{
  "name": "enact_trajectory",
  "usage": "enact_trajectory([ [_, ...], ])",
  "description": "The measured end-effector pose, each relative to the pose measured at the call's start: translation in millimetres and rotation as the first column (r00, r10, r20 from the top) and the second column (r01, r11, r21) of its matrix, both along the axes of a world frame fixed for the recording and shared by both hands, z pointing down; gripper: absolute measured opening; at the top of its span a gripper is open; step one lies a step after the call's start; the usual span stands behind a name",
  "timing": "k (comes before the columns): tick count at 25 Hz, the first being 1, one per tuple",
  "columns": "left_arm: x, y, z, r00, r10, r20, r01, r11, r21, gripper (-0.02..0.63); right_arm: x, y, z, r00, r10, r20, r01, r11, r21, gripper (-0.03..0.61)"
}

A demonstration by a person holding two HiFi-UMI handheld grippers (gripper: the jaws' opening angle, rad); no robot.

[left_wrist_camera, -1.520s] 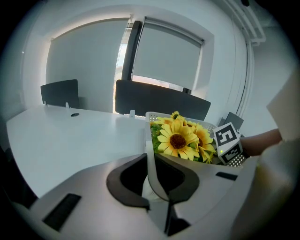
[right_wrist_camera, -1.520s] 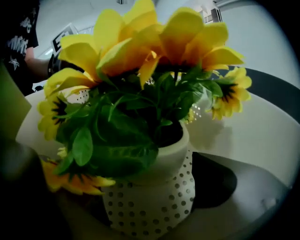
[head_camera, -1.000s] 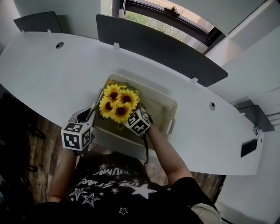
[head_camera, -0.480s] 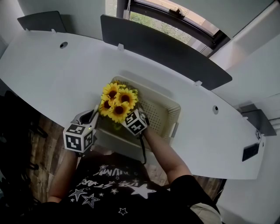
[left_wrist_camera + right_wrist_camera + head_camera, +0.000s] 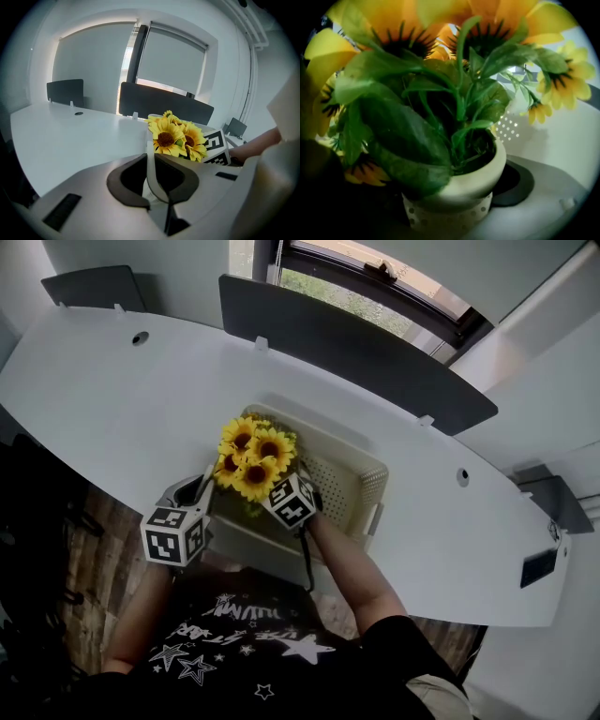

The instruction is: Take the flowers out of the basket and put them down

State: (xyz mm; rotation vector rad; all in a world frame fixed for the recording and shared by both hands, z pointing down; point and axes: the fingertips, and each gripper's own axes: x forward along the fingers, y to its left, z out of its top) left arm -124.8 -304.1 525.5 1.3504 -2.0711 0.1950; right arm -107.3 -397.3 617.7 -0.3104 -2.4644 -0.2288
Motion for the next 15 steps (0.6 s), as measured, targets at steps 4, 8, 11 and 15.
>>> enact_trajectory([
  [4, -1.5, 2.0, -1.4, 0.997, -0.067, 0.043, 0.065, 0.997, 0.042, 0.048, -0.6, -13.1, -17.2, 0.998, 0.043, 0.035, -0.042, 0.999, -0.027, 0.528],
  [8, -2.2, 1.9, -1.8, 0.996, -0.066, 0.051, 0.064, 0.997, 0.045, 0.049, 6.3, -16.3, -41.7, 0.997, 0.052, 0.059, -0.048, 0.996, -0.071, 0.528],
  [11, -1.1, -1.0, -1.0, 0.997, -0.041, 0.059, 0.039, 0.999, 0.037, 0.049, 11.4, -20.2, -52.0, 0.996, 0.069, 0.058, -0.063, 0.992, -0.113, 0.528],
  [15, 2.7, -4.5, 0.1, 0.998, 0.012, 0.054, -0.014, 1.000, 0.028, 0.051, 16.9, -21.0, -63.8, 0.995, 0.094, 0.039, -0.089, 0.990, -0.112, 0.528],
])
